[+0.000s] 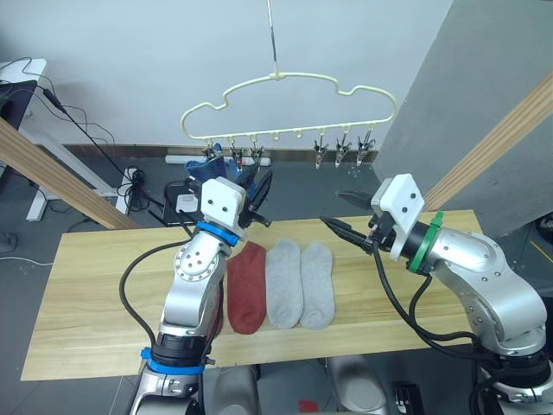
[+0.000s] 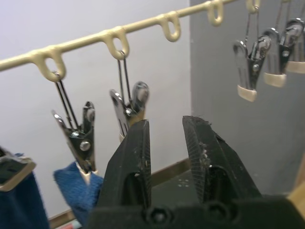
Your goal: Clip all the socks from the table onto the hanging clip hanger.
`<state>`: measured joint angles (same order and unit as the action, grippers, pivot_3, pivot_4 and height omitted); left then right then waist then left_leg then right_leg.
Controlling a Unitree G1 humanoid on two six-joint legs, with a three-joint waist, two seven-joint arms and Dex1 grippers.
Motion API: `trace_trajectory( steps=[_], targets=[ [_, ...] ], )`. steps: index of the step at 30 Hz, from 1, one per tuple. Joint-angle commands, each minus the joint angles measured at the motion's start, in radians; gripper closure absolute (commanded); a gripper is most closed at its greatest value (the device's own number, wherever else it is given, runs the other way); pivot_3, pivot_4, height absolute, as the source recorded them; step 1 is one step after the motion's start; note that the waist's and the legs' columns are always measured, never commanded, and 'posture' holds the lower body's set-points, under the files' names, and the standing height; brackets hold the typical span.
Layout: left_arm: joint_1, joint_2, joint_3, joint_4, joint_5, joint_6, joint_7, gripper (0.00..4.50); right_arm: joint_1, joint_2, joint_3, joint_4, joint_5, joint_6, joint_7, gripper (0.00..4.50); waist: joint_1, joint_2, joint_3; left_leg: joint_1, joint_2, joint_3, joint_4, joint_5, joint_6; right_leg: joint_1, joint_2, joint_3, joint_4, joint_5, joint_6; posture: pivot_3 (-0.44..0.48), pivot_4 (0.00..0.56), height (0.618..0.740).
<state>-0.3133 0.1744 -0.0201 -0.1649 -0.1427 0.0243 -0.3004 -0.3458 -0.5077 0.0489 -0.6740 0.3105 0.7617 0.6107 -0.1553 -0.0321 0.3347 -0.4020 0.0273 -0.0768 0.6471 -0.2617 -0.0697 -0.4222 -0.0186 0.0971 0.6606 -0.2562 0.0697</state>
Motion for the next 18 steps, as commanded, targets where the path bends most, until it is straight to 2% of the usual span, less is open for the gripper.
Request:
trace_trajectory(
  steps=[1, 7, 18],
  targets=[
    [0.009, -0.018, 0.023, -0.038, 0.022, -0.034, 0.053, 3.27, 0.002, -0.017, -0.027, -0.044, 0.022, -0.007, -0.007, 1.78, -0.001, 0.0, 0.0, 0.0, 0.0, 0.0, 0.0, 0.0, 0.0, 0.0, 0.0, 0.0, 0.0, 0.0, 0.0, -0.297, 0.322, 0.74],
    [0.011, -0.031, 0.031, -0.033, 0.051, -0.041, 0.096, 3.27, 0.0, -0.03, -0.022, -0.038, 0.03, -0.012, -0.017, 1.78, -0.007, 0.0, 0.0, 0.0, 0.0, 0.0, 0.0, 0.0, 0.0, 0.0, 0.0, 0.0, 0.0, 0.0, 0.0, -0.296, 0.322, 0.74],
    [-0.011, -0.039, 0.015, -0.004, 0.044, -0.035, 0.078, 3.27, -0.006, -0.031, -0.011, -0.038, 0.041, -0.016, -0.036, 1.78, -0.012, 0.0, 0.0, 0.0, 0.0, 0.0, 0.0, 0.0, 0.0, 0.0, 0.0, 0.0, 0.0, 0.0, 0.0, -0.303, 0.321, 0.74]
  ],
)
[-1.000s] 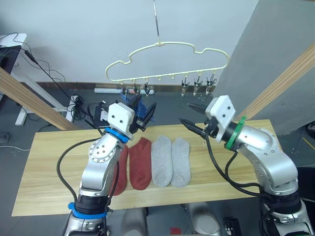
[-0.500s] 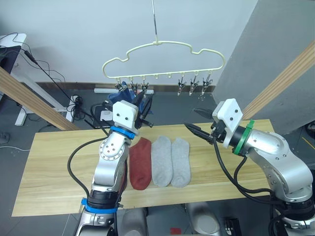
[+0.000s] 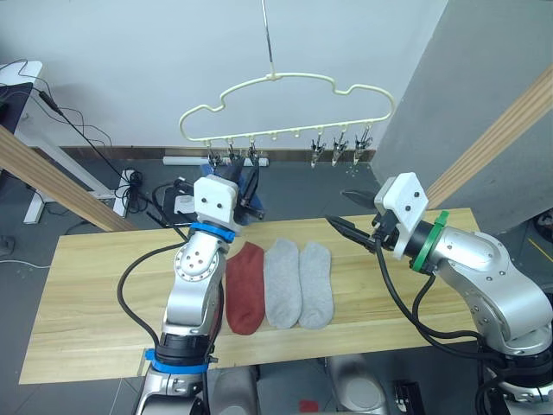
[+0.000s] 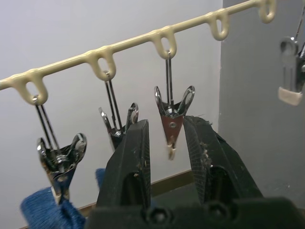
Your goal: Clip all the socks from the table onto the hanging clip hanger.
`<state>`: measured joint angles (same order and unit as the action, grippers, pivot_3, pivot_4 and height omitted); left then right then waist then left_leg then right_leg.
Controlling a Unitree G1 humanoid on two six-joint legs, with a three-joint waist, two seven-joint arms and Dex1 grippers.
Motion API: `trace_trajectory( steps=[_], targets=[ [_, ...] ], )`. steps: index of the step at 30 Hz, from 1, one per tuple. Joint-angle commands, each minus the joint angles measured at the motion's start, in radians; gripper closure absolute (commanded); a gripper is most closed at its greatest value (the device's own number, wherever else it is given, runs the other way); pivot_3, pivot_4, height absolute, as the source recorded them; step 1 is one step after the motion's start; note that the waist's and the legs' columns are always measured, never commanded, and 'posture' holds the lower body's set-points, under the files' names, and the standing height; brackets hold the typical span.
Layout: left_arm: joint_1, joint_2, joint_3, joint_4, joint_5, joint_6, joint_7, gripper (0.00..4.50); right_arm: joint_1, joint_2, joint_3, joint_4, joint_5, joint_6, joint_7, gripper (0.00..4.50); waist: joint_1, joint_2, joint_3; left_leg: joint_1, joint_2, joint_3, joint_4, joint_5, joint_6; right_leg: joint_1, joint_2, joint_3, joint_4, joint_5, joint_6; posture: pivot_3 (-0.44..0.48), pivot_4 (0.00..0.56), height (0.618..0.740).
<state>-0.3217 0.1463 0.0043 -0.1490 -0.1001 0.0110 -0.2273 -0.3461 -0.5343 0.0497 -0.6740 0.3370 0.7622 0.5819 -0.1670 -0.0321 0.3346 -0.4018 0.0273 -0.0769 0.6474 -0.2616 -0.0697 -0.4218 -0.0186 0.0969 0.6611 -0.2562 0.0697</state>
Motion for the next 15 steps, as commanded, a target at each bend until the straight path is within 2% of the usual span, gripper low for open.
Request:
trace_trajectory(
  steps=[1, 2, 5, 9, 15],
  targets=[
    [0.003, -0.013, -0.007, -0.026, -0.009, -0.022, -0.001, 3.27, -0.005, -0.006, -0.013, -0.038, 0.015, -0.017, -0.006, 1.78, 0.0, 0.0, 0.0, 0.0, 0.0, 0.0, 0.0, 0.0, 0.0, 0.0, 0.0, 0.0, 0.0, 0.0, 0.0, -0.303, 0.321, 0.74],
    [0.009, -0.014, -0.007, -0.032, -0.015, -0.021, -0.008, 3.27, -0.004, -0.007, -0.014, -0.037, 0.016, -0.016, -0.006, 1.78, 0.0, 0.0, 0.0, 0.0, 0.0, 0.0, 0.0, 0.0, 0.0, 0.0, 0.0, 0.0, 0.0, 0.0, 0.0, -0.303, 0.321, 0.74],
    [0.015, -0.015, -0.005, -0.039, -0.02, -0.019, -0.014, 2.71, -0.004, -0.008, -0.013, -0.038, 0.017, -0.015, -0.005, 1.78, -0.001, 0.0, 0.0, 0.0, 0.0, 0.0, 0.0, 0.0, 0.0, 0.0, 0.0, 0.0, 0.0, 0.0, 0.0, -0.303, 0.321, 0.74],
    [0.005, -0.015, -0.005, -0.025, 0.002, -0.018, 0.006, 1.54, -0.005, -0.009, -0.01, -0.036, 0.019, -0.017, -0.002, 1.78, -0.001, 0.0, 0.0, 0.0, 0.0, 0.0, 0.0, 0.0, 0.0, 0.0, 0.0, 0.0, 0.0, 0.0, 0.0, -0.303, 0.321, 0.74],
    [-0.018, -0.021, -0.006, -0.008, 0.019, -0.009, 0.023, 1.54, -0.004, -0.011, -0.01, -0.033, 0.021, -0.019, 0.0, 1.78, -0.001, 0.0, 0.0, 0.0, 0.0, 0.0, 0.001, 0.0, 0.0, 0.0, 0.0, 0.0, 0.001, 0.0, 0.0, -0.3, 0.322, 0.74]
  ],
)
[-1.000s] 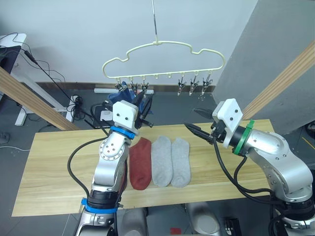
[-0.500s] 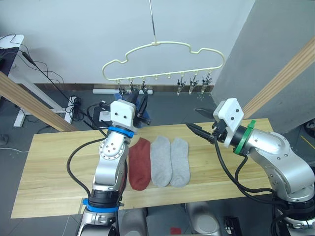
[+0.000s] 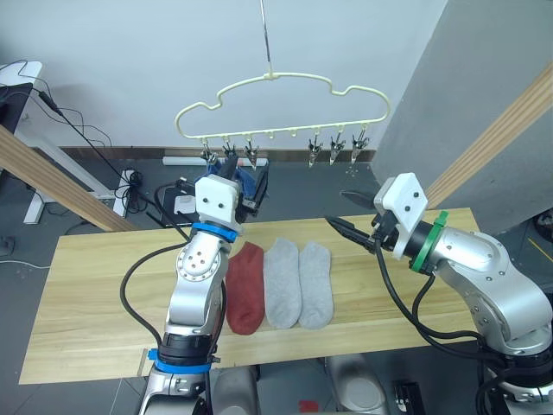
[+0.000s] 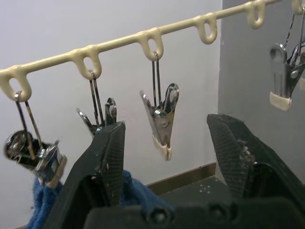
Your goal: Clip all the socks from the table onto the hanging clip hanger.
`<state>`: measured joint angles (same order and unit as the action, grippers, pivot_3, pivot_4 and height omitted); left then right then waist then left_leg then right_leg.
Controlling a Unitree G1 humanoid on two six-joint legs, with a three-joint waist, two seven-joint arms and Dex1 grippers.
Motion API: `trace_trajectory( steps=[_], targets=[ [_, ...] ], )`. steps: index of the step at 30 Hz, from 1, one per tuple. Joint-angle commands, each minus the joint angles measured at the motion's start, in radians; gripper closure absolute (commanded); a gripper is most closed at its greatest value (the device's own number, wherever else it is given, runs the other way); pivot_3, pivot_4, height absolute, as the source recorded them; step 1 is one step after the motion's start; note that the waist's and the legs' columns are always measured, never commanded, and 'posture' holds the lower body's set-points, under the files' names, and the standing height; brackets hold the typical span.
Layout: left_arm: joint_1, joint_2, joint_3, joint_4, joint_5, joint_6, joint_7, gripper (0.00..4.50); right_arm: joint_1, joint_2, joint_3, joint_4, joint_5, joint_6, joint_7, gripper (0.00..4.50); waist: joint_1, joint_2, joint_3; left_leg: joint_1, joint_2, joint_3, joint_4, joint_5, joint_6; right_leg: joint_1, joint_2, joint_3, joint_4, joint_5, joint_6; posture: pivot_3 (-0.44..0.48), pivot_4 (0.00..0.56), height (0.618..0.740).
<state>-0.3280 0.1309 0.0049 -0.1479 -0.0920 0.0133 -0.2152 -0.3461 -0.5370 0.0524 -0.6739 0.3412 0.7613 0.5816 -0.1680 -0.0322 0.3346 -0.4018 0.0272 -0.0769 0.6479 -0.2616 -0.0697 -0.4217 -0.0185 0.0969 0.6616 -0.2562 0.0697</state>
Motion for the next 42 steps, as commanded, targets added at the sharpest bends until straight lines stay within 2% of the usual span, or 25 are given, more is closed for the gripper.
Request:
trace_trajectory(
  steps=[1, 14, 29, 33, 36, 38, 40, 42],
  targets=[
    [-0.016, -0.006, -0.007, -0.007, 0.013, -0.011, 0.014, 1.54, -0.003, -0.008, -0.013, -0.033, 0.017, -0.019, 0.001, 1.78, 0.0, 0.0, 0.0, 0.0, 0.0, 0.0, 0.0, 0.0, 0.0, 0.0, 0.0, 0.0, 0.0, 0.0, 0.0, -0.3, 0.322, 0.74],
    [-0.078, -0.038, -0.01, 0.014, 0.058, 0.003, 0.085, 1.54, -0.02, -0.019, -0.043, -0.01, 0.096, -0.066, 0.068, 1.78, -0.002, 0.0, 0.0, 0.0, 0.0, 0.0, 0.001, 0.0, 0.0, 0.0, 0.0, 0.0, 0.001, 0.0, 0.0, -0.309, 0.321, 0.74],
    [-0.085, -0.064, -0.023, 0.019, 0.095, 0.003, 0.137, 1.54, -0.037, -0.06, -0.036, 0.057, 0.094, -0.127, 0.109, 1.78, -0.002, 0.0, 0.0, 0.0, 0.0, 0.0, 0.001, 0.0, 0.0, 0.0, 0.0, 0.0, 0.001, 0.0, 0.0, -0.304, 0.321, 0.74],
    [-0.091, -0.063, -0.02, 0.029, 0.098, 0.002, 0.143, 2.42, -0.029, -0.064, -0.038, 0.051, 0.097, -0.124, 0.104, 1.78, -0.002, 0.0, 0.0, 0.0, 0.0, 0.0, 0.001, 0.0, 0.0, 0.001, 0.0, 0.0, 0.001, 0.0, 0.0, -0.306, 0.321, 0.74],
    [-0.099, -0.06, -0.019, 0.04, 0.098, -0.003, 0.143, 3.42, -0.025, -0.067, -0.043, 0.048, 0.1, -0.122, 0.102, 1.78, -0.002, 0.0, 0.0, 0.0, 0.0, 0.0, 0.001, 0.0, 0.0, 0.001, 0.0, 0.0, 0.001, 0.0, 0.0, -0.306, 0.321, 0.74],
    [-0.108, -0.057, -0.017, 0.049, 0.099, -0.007, 0.143, 3.92, -0.023, -0.068, -0.046, 0.047, 0.103, -0.121, 0.1, 1.78, -0.002, 0.0, 0.0, 0.0, 0.0, 0.0, 0.001, 0.0, 0.0, 0.0, 0.0, 0.0, 0.001, 0.0, 0.0, -0.306, 0.321, 0.74],
    [-0.113, -0.055, -0.015, 0.055, 0.099, -0.011, 0.143, 4.29, -0.021, -0.069, -0.047, 0.045, 0.106, -0.12, 0.099, 1.78, -0.002, 0.0, 0.0, 0.0, 0.0, 0.0, 0.002, 0.0, 0.0, 0.001, 0.0, 0.0, 0.002, 0.0, 0.0, -0.306, 0.321, 0.74],
    [-0.113, -0.051, -0.014, 0.058, 0.1, -0.015, 0.142, 4.42, -0.015, -0.07, -0.047, 0.042, 0.107, -0.12, 0.097, 1.78, -0.002, 0.0, 0.0, 0.0, 0.0, 0.0, 0.002, 0.0, 0.0, 0.001, 0.0, 0.0, 0.002, 0.0, 0.0, -0.308, 0.32, 0.74]
  ],
)
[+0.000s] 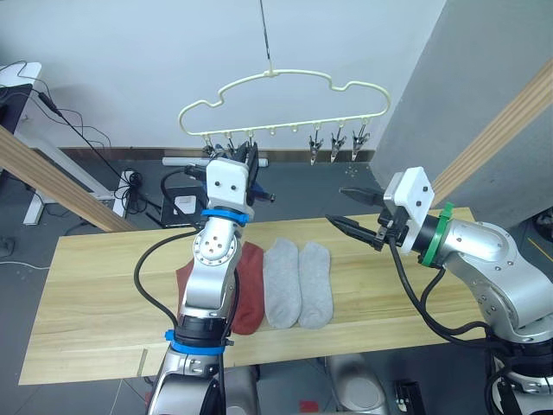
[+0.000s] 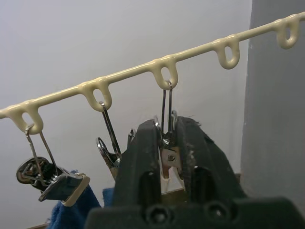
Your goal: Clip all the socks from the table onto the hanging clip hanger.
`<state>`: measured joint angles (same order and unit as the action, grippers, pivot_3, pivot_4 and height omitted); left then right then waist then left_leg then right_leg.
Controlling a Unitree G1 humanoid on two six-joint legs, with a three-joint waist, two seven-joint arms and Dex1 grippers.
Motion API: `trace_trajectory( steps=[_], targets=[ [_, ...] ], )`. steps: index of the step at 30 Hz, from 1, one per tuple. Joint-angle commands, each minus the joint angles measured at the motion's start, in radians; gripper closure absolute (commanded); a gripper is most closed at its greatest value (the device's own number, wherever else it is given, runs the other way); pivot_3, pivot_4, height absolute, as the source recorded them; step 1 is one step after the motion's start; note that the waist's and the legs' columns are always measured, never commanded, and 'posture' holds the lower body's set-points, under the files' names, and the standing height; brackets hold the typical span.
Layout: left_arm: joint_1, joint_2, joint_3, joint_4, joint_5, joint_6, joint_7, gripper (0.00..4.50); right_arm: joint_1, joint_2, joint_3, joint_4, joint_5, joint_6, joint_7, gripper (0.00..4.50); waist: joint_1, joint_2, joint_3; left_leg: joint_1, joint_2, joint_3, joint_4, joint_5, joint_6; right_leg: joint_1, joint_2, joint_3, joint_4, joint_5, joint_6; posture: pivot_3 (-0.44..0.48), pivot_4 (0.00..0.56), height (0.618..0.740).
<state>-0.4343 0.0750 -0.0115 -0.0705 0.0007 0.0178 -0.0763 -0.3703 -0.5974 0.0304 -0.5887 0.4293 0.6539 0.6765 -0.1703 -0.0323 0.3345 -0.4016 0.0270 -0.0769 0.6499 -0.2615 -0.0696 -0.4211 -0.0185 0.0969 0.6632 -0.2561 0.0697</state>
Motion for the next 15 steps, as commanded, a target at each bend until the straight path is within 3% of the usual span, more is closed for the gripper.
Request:
trace_trajectory(
  steps=[1, 8, 11, 15],
  targets=[
    [-0.007, 0.006, 0.004, -0.018, 0.008, -0.022, 0.003, 4.42, 0.013, -0.01, -0.024, -0.045, 0.02, -0.012, 0.002, 1.78, 0.0, 0.0, 0.0, 0.0, 0.0, 0.0, 0.0, 0.0, 0.0, 0.0, 0.0, 0.0, 0.0, 0.0, 0.0, -0.308, 0.32, 0.74],
    [0.0, 0.044, 0.005, -0.029, -0.007, -0.028, -0.038, 4.42, 0.076, -0.032, 0.032, -0.047, -0.043, 0.019, -0.039, 1.78, 0.0, 0.0, 0.0, 0.0, 0.0, 0.0, 0.0, 0.0, 0.0, 0.0, 0.0, 0.0, 0.0, 0.0, 0.0, -0.299, 0.319, 0.74],
    [0.005, 0.081, 0.011, -0.045, -0.051, -0.021, -0.109, 4.42, 0.136, -0.006, 0.085, -0.032, -0.104, 0.047, -0.117, 1.21, 0.001, 0.0, 0.0, 0.0, 0.0, 0.0, 0.0, 0.0, 0.0, 0.0, 0.0, 0.0, 0.001, 0.0, 0.0, -0.283, 0.325, 0.74],
    [0.004, 0.135, 0.039, -0.043, -0.137, 0.019, -0.21, 4.42, 0.185, 0.046, 0.219, 0.097, -0.253, -0.052, -0.19, 0.0, 0.0, 0.0, 0.0, 0.0, 0.0, 0.0, 0.001, 0.0, 0.0, 0.0, 0.0, 0.0, 0.001, 0.0, 0.0, -0.271, 0.333, 0.74]
  ],
)
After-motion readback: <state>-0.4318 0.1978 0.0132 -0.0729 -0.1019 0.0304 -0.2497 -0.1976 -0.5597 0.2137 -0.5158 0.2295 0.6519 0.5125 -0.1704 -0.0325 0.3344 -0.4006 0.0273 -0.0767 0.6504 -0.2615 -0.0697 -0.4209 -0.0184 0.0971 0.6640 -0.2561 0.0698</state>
